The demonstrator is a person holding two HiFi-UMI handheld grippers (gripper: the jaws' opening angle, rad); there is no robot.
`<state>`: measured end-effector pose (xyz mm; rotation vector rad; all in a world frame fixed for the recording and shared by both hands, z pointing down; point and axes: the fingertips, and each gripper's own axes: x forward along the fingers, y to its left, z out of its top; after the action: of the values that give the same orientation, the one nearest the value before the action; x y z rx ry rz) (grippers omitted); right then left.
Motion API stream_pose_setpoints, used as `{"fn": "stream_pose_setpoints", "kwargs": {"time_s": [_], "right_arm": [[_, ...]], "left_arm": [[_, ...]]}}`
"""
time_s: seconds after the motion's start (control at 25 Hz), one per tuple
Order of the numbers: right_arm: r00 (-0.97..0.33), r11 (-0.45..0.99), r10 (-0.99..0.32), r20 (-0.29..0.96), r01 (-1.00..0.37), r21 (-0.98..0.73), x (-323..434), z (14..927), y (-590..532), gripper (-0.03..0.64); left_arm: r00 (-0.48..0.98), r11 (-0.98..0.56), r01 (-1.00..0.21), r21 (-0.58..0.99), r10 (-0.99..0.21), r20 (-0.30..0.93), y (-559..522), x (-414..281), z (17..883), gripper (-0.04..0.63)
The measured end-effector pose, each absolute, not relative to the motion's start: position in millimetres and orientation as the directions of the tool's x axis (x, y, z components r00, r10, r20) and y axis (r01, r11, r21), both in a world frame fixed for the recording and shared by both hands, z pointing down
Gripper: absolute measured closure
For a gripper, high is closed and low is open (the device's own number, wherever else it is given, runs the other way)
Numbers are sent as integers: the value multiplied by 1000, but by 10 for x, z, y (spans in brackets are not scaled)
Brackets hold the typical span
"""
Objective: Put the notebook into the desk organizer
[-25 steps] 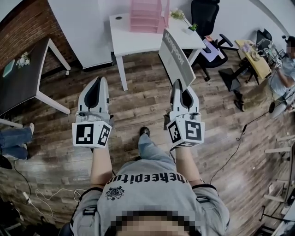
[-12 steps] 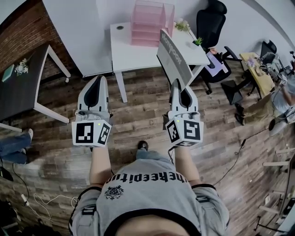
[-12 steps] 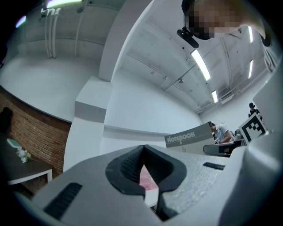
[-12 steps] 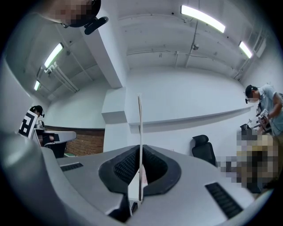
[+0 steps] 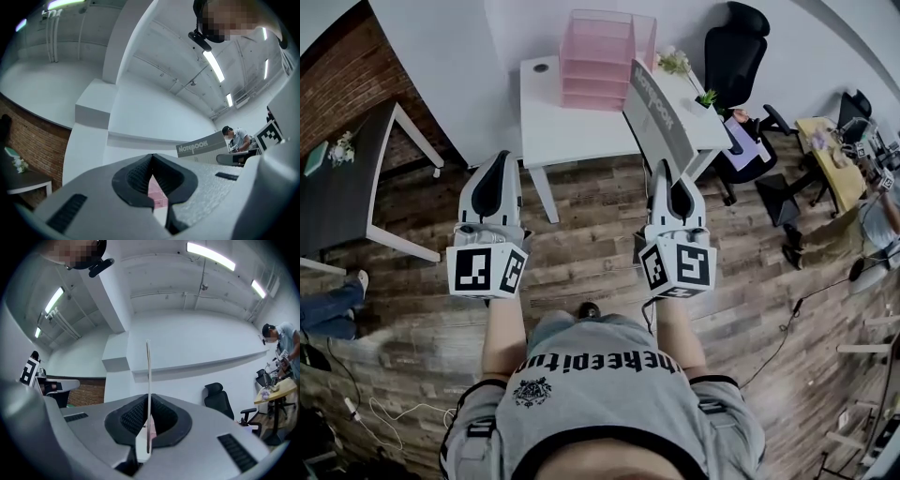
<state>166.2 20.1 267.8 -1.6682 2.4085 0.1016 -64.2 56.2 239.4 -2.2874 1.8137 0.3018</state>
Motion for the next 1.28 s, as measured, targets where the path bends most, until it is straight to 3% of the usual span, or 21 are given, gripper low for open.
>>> {"fn": "stream_pose_setpoints", "kwargs": {"time_s": [0.64, 1.28], "right_arm": [[-328, 346, -926, -184, -935, -75, 1648, 2811, -639, 607], [-290, 306, -938, -192, -950, -60, 1204, 2752, -1751, 607]], "left_arm": [[245, -244, -969, -36, -938, -244, -331, -629, 2514, 592], [300, -297, -954, -51, -922, -244, -1528, -1040, 2470, 592]]}}
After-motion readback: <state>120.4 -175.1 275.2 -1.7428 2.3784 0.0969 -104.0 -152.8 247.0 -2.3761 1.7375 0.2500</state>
